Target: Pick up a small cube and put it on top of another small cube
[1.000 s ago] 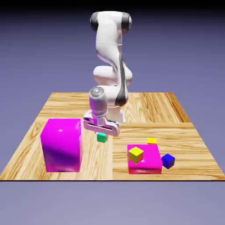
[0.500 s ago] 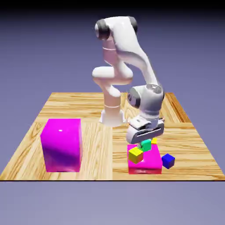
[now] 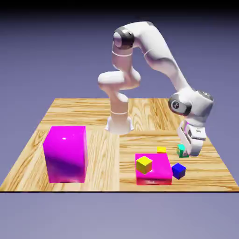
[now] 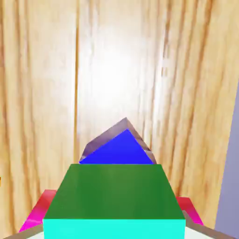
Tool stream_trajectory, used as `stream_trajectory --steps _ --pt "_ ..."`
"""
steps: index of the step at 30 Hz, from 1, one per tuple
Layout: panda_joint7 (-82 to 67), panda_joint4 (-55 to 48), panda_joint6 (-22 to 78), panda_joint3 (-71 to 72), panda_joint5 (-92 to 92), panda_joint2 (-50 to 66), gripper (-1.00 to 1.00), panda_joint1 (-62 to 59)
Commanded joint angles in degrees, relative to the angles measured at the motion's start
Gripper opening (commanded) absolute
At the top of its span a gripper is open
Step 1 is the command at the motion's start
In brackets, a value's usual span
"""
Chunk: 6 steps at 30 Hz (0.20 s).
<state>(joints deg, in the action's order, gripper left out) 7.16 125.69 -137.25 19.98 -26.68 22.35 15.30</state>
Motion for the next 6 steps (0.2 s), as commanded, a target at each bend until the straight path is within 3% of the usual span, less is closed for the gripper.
stream_trajectory --steps 1,2,3,6 --pt "1.24 0.07 -1.99 -1.07 -1.75 2.08 -1.00 0.50" --pt "2.26 0.13 -3.73 -2.02 -3.19 3.92 -1.00 0.94" --pt "2.26 0.13 -3.73 -2.02 -3.19 3.93 1.00 0.94" --pt "-0.03 -0.01 0.17 0.11 0.05 -0.22 1.00 -0.05"
